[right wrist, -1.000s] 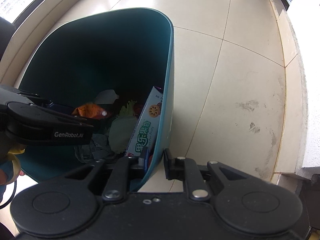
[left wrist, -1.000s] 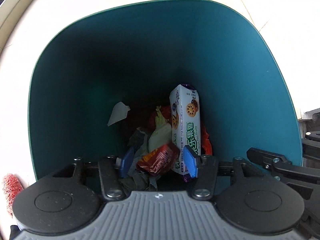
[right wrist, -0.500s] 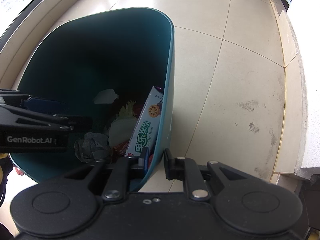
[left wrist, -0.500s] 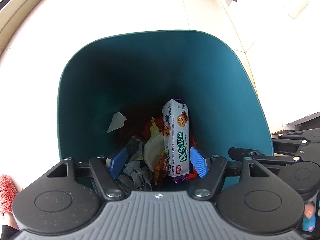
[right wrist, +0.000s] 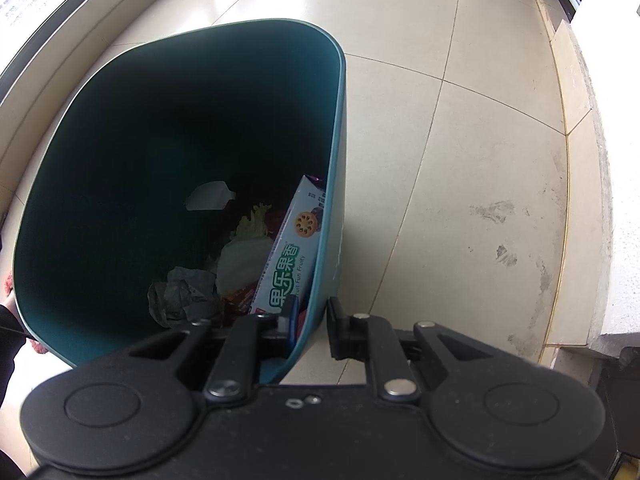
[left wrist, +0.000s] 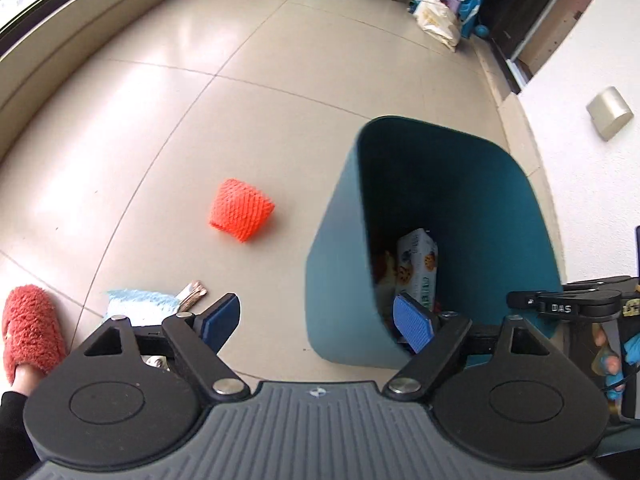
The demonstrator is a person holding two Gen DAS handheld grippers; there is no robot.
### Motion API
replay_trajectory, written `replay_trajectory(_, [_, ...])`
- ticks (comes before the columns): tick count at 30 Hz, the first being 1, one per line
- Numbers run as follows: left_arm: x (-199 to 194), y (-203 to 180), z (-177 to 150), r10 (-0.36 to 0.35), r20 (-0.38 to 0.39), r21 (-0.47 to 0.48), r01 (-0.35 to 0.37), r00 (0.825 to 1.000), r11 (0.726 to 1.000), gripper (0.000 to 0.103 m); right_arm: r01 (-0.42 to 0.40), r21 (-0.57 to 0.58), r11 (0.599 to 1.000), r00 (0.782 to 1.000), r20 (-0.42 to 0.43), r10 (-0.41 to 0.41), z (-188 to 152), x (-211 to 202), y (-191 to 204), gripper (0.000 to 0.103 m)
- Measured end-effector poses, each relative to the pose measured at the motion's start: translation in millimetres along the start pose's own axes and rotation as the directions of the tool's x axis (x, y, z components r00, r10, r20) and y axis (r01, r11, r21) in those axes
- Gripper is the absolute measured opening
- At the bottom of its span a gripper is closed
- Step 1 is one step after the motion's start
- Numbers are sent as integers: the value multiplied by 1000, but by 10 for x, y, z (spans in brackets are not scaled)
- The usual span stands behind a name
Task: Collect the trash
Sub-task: 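Move the left tool down toward the white cloth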
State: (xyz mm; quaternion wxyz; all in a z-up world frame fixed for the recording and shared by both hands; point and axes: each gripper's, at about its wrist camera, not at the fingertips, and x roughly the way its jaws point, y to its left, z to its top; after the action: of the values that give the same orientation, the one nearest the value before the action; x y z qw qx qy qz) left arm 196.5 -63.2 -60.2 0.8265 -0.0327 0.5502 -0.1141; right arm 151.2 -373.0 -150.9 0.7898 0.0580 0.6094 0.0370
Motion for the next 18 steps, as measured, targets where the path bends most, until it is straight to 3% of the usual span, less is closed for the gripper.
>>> replay_trajectory(6, [523, 736, -238, 144, -106, -140, -158, 984, 978, 84, -6, 18, 1000, 1000, 8, 6, 4, -32, -9, 13])
replay_trajectory(11, [1026, 1197, -499, 188, -232, -249, -245, 954, 937, 84, -15, 39, 999, 1000, 10, 15, 16, -55, -51, 13])
replay_trajectory(18, [1612, 1488, -813, 251, -373, -249, -357, 893, 901, 84, -19, 45, 999, 1000, 8, 19, 23, -60, -66, 13])
